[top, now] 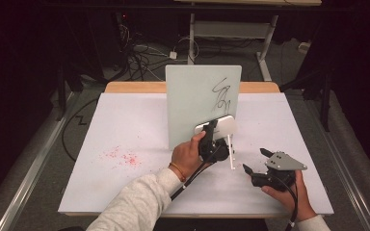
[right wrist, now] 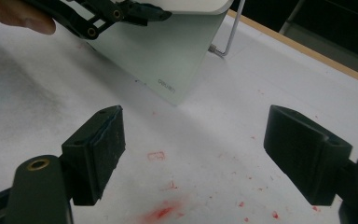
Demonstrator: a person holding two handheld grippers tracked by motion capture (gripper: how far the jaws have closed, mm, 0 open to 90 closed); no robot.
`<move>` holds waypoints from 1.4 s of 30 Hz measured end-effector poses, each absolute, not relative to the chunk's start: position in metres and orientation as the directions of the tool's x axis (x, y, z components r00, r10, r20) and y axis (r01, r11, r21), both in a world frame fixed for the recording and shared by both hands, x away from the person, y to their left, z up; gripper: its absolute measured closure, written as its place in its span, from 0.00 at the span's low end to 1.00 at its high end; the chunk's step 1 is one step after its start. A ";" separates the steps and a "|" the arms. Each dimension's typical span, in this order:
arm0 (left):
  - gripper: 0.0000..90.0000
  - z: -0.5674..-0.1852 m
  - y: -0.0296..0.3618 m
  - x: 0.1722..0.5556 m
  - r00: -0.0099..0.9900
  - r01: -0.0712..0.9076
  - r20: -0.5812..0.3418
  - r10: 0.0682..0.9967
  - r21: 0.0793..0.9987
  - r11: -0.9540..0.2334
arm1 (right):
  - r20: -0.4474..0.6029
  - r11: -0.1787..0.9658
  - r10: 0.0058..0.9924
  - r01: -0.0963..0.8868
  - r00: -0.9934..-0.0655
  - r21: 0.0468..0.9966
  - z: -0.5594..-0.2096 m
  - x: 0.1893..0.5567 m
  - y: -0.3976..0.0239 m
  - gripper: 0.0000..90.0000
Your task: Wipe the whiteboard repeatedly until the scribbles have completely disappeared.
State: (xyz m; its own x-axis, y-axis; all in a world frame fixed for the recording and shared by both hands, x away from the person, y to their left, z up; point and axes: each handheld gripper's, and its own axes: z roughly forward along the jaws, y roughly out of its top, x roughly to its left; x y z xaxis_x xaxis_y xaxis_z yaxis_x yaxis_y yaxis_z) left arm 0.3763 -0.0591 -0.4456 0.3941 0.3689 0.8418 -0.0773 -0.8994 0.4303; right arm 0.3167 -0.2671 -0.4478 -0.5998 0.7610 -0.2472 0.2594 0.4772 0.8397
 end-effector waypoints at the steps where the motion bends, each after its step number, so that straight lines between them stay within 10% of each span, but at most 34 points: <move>1: 0.32 -0.444 -0.058 0.377 0.387 -0.079 0.846 0.366 0.425 -0.902 | -0.245 0.476 0.761 0.259 -0.601 0.840 -0.448 0.317 -0.267 0.23; 42: 0.32 -0.426 -0.013 0.384 0.358 0.014 0.713 0.602 0.641 -0.768 | -0.236 0.488 0.748 0.272 -0.620 0.829 -0.450 0.317 -0.265 0.23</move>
State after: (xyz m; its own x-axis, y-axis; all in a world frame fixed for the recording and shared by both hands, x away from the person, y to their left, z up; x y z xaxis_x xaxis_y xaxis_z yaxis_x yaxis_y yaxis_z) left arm 0.3843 -0.0128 -0.4258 0.3584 0.6021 0.7135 0.0141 -0.7677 0.6407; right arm 0.3167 -0.2650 -0.4499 -0.6200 0.7481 -0.2365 0.2723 0.4878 0.8294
